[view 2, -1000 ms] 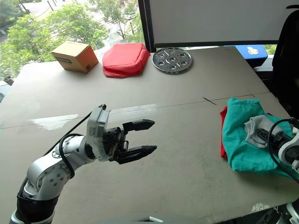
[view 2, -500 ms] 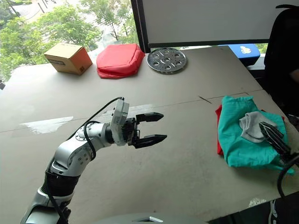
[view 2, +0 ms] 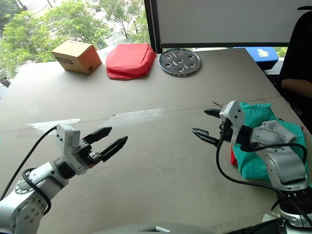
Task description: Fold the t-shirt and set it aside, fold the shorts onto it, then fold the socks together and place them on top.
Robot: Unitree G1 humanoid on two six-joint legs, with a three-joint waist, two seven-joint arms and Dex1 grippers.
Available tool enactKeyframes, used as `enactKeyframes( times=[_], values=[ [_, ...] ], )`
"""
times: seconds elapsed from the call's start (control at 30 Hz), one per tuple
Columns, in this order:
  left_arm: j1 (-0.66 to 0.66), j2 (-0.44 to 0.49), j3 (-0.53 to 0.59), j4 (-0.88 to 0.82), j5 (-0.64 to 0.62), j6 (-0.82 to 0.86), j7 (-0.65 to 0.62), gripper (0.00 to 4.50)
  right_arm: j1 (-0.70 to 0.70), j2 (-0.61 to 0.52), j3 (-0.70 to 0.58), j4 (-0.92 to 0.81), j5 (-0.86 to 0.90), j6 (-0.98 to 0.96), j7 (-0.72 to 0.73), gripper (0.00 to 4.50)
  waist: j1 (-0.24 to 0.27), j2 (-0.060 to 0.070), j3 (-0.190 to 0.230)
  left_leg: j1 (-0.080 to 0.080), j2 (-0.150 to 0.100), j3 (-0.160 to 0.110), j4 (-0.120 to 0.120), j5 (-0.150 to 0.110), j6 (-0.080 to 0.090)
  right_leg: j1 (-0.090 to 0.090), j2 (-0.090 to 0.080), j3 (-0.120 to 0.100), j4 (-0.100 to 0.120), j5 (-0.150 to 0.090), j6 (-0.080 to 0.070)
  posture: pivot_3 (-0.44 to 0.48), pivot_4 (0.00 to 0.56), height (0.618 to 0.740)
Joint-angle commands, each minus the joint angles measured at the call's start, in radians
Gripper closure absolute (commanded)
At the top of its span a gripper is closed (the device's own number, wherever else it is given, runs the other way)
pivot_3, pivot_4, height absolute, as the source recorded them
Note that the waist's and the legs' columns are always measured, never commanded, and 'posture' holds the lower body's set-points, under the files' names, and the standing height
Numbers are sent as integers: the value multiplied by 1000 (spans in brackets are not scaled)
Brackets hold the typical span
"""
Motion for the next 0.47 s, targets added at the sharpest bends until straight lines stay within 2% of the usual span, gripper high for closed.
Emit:
enactKeyframes(
  times=[0.03, 0.13, 0.2, 0.33, 0.47],
  values=[
    [184, 0, 118, -95, -18, -59, -85, 0, 25, -34, -3, 36, -12, -98, 80, 126, 3, 2, 1, 0, -1, 1, 1, 0, 0, 0, 0, 0, 0, -2, 3, 0, 150, 740],
    [344, -10, 208, -92, -27, -98, -169, 0, 90, -61, -65, 5, 29, -85, 91, 126, 8, 2, 2, 1, -1, 2, 2, -1, -1, 2, -3, 0, 0, -3, 4, 0, 150, 740],
    [392, -7, 237, -88, -34, -116, -202, 0, 131, -78, -99, -14, 44, -81, 90, 126, 10, 3, 3, 1, -1, 2, 2, -1, -1, 2, -4, 0, 0, -3, 4, 0, 150, 740],
    [430, 21, 279, -56, -57, -118, -258, 0, 283, -139, -198, -72, 56, -91, 111, 126, 14, 5, 4, 0, 0, 2, 2, -1, -1, 2, -5, -3, 1, -3, 4, 0, 150, 740],
    [429, 38, 276, -36, -60, -116, -280, 0, 337, -146, -234, -82, 57, -116, 102, 126, 6, 4, 4, 1, 0, 5, 2, -2, 0, 2, -5, -3, 0, -3, 5, 0, 150, 740]
  ],
)
